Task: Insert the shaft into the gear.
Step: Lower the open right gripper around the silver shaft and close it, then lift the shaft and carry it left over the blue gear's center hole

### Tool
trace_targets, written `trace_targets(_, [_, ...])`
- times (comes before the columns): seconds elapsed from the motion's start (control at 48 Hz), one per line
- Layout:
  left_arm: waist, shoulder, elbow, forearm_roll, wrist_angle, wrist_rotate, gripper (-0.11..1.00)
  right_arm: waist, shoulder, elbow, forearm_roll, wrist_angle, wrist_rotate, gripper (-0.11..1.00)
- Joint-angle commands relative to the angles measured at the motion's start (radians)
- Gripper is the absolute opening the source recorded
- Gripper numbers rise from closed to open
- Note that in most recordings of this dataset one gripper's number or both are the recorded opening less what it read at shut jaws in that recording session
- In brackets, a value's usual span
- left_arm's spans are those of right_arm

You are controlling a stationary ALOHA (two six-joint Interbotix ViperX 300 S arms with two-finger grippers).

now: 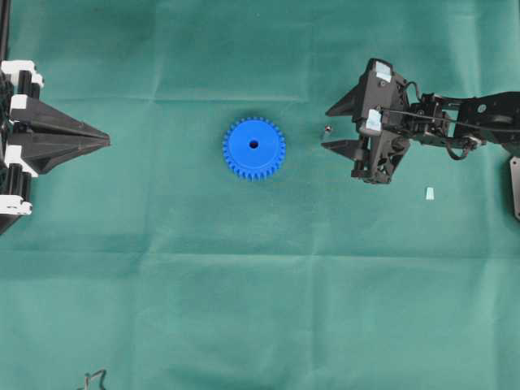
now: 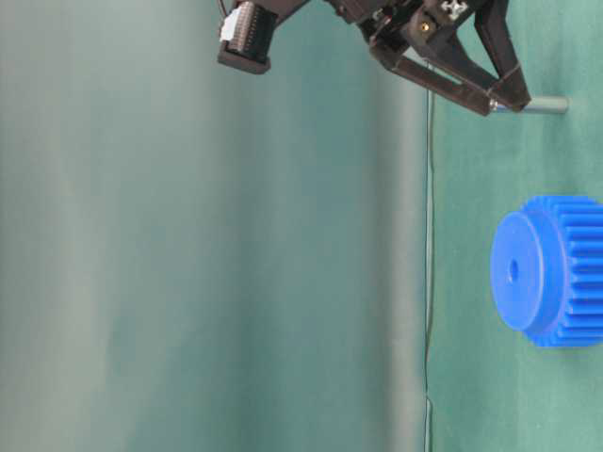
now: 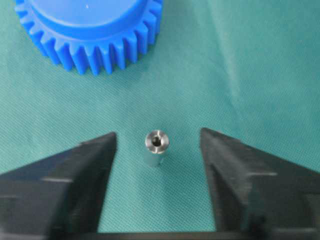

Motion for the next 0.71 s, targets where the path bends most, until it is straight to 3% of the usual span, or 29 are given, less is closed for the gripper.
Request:
trace_targets(0.0, [-0.002, 0.008, -0.025, 0.003, -0.005, 0.0, 0.0, 0.0, -0.008, -0.02, 0.002, -0.009, 0.0, 0.51])
trace_targets(0.146, [-0.002, 0.008, -0.025, 0.003, -0.003, 0.002, 0.0, 0.002, -0.008, -0.018, 0.002, -0.006, -0.002, 0.17])
trace_targets(0.458, [-0.002, 0.008, -0.026, 0.003, 0.009, 0.0, 0.0, 0.002, -0.038, -0.026, 0.002, 0.014, 0.0, 0.17])
trace_targets(0.687, [-0.002, 0.008, -0.026, 0.003, 0.009, 0.0, 0.0, 0.002, -0.186, -0.094, 0.0, 0.193, -0.006, 0.17])
